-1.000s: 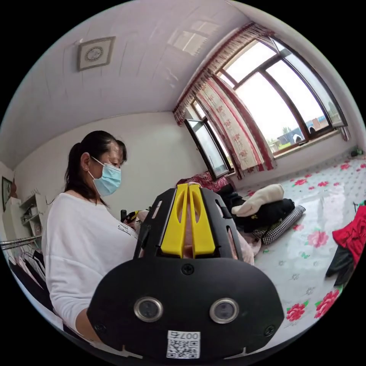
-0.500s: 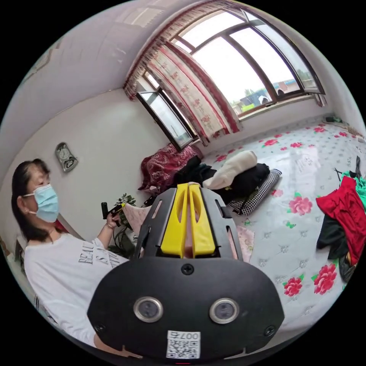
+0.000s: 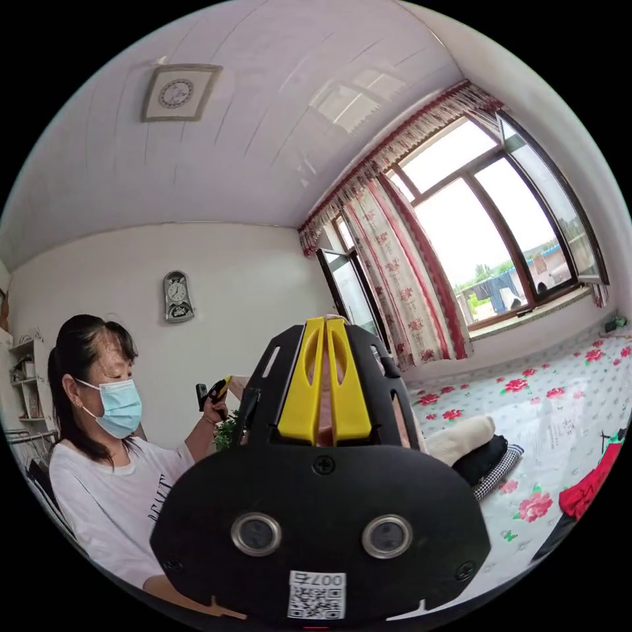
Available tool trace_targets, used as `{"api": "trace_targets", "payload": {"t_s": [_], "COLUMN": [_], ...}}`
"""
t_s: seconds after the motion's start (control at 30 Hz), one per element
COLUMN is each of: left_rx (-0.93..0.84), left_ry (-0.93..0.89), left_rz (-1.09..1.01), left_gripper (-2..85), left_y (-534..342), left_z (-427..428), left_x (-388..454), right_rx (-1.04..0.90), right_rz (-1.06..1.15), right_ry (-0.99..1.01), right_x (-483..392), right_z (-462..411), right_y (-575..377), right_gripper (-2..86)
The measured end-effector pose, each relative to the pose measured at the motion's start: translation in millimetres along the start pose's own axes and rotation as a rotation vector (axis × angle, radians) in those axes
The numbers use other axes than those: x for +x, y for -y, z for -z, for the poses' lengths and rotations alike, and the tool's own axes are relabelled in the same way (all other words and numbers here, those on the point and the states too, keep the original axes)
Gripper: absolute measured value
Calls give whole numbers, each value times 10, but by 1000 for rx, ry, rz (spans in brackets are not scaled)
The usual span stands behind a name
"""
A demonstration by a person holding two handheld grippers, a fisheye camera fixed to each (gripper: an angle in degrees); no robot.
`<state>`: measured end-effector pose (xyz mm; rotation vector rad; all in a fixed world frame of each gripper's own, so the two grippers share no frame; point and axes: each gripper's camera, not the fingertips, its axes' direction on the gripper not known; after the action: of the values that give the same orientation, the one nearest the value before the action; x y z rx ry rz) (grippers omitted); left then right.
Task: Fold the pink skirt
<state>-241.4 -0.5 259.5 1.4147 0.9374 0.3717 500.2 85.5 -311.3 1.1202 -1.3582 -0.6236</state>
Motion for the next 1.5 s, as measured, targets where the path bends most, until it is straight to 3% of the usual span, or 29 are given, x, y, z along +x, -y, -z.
{"api": "trace_targets", "payload": {"t_s": [0.23,0.37,0.6,0.7,0.83,1.07,1.23,1.5], "left_rx": [-32,-77,-303,-363,-301,-318,-200,-61], "left_ry": [42,99,279,303,290,214,106,20], "left_rz": [-47,-16,369,526,612,551,481,184], "left_gripper": [-10,-10,-10,-10,-10,-10,-10,-10], "left_y": [-583,-1216,-2709,-3149,-3342,-2899,-1937,-357], "left_z": [638,894,1130,1159,1207,435,-382,-622], "left_x": [977,1287,1161,1042,871,-81,-775,-221], "right_rx": [-78,-199,-511,-549,-533,-506,-278,-32], "right_rz": [19,-18,-274,-460,-586,-604,-585,-203], "right_ry": [80,7,-110,-100,-86,-46,15,129], "right_x": [-404,-496,-104,252,634,1505,2193,1443], "right_z": [920,1305,1569,1622,1618,856,156,73], "right_y": [-559,-1102,-2659,-3253,-3561,-3117,-2103,-226], "right_gripper": [-3,-3,-3,-3,-3,-3,-3,-3]}}
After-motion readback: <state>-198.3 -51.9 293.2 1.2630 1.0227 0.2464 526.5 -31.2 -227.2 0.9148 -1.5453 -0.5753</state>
